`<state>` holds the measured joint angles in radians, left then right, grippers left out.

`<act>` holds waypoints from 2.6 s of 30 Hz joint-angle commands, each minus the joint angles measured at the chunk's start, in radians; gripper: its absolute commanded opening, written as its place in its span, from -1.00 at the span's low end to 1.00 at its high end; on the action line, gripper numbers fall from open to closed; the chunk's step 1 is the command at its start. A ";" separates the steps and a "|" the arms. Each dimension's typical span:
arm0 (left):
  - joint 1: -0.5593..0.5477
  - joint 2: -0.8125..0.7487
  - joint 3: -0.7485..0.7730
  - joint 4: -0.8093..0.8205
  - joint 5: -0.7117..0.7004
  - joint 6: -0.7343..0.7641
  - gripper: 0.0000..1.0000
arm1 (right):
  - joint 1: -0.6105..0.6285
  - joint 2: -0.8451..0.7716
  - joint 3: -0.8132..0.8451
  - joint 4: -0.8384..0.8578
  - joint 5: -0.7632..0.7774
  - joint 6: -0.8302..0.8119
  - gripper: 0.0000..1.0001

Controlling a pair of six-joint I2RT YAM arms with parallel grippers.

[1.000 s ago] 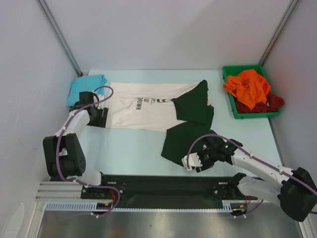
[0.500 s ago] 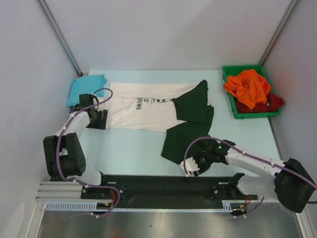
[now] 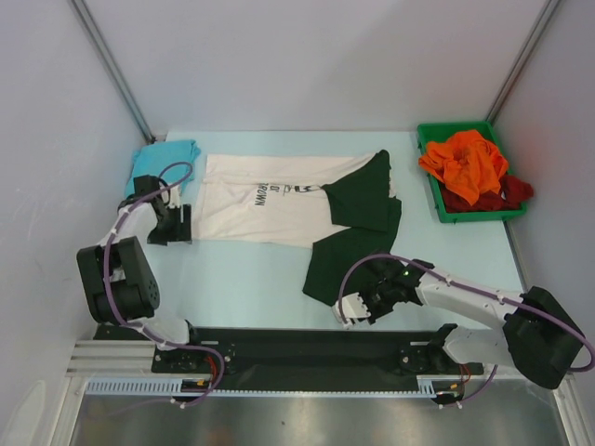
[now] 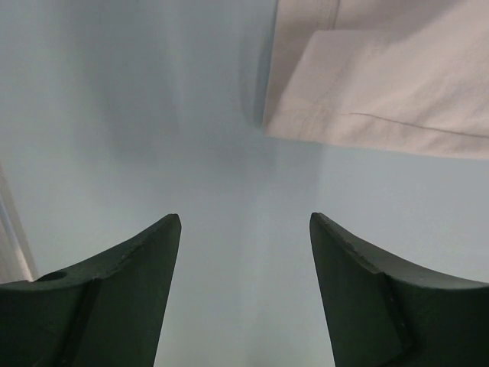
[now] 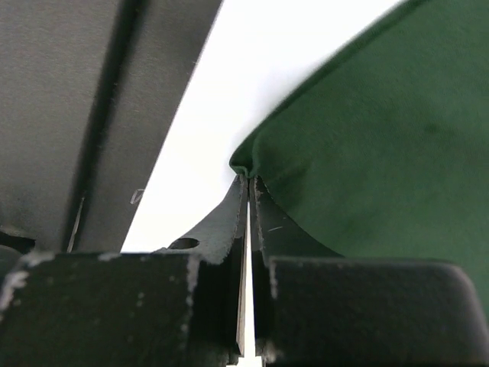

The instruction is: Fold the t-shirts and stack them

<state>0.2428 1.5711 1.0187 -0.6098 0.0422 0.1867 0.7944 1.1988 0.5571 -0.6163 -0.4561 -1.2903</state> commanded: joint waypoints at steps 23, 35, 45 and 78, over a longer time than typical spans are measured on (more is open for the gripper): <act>0.151 0.359 0.288 -0.123 0.344 -0.102 0.17 | -0.001 -0.053 0.030 0.016 0.115 0.210 -1.00; 0.151 0.414 0.307 -0.146 0.384 -0.072 0.00 | -0.007 -0.019 0.038 0.027 0.125 0.236 -1.00; 0.139 0.449 0.331 -0.156 0.372 -0.044 -0.09 | -0.009 -0.019 0.035 0.033 0.126 0.238 -1.00; 0.147 0.115 0.132 -0.162 0.360 0.043 -0.99 | -0.064 -0.291 0.389 -0.273 0.175 0.557 -1.00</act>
<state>0.3893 1.7199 1.1572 -0.7650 0.3897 0.1936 0.7444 0.9249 0.8635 -0.8406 -0.3050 -0.7799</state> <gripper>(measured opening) 0.010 0.010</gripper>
